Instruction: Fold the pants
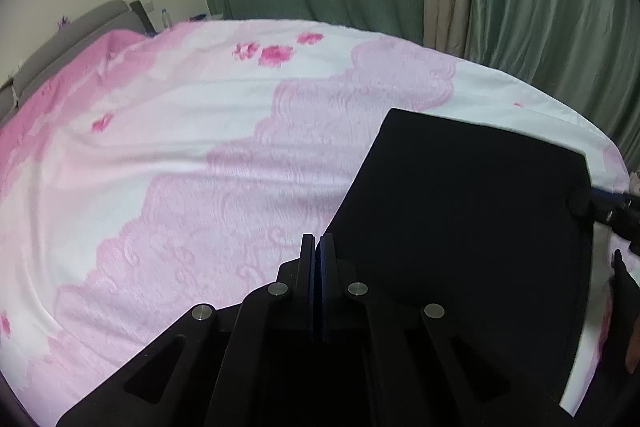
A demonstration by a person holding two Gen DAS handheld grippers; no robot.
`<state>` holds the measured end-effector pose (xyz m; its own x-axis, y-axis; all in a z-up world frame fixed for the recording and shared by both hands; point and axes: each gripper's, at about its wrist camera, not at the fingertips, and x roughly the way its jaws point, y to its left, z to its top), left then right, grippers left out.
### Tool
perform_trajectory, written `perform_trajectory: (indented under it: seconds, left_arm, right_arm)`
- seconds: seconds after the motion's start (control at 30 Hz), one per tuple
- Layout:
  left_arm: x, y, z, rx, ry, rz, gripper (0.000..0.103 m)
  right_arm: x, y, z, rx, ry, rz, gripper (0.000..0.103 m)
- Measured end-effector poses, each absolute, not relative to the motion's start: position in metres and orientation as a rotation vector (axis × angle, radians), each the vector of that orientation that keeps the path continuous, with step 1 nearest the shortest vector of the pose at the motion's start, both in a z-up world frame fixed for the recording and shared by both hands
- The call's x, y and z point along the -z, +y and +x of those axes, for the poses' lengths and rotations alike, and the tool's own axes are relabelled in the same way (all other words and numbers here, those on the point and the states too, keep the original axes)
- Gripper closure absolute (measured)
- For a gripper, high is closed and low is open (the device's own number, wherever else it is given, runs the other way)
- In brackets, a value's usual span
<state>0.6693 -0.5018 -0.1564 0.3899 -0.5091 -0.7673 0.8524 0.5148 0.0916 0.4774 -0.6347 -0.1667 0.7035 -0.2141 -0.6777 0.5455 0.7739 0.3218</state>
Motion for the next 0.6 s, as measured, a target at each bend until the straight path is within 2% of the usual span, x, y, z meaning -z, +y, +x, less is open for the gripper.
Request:
perform_trajectory:
  seconds: [0.27, 0.33, 0.47, 0.53, 0.6]
  left_arm:
    - [0.178, -0.503, 0.663, 0.897, 0.775, 0.549, 0.098]
    - [0.18, -0.505, 0.66, 0.889, 0.767, 0.564, 0.096]
    - [0.175, -0.51, 0.656, 0.893, 0.742, 0.596, 0.076]
    - [0.172, -0.513, 0.659, 0.888, 0.741, 0.593, 0.07]
    - [0.171, -0.518, 0.663, 0.883, 0.746, 0.597, 0.055]
  right_arm:
    - [0.197, -0.637, 0.483, 0.432, 0.769, 0.545, 0.084]
    - [0.199, -0.64, 0.482, 0.432, 0.773, 0.546, 0.077]
    - [0.19, -0.641, 0.482, 0.468, 0.781, 0.472, 0.062]
    - [0.182, -0.642, 0.478, 0.489, 0.762, 0.437, 0.048]
    - [0.179, -0.644, 0.474, 0.487, 0.753, 0.43, 0.045]
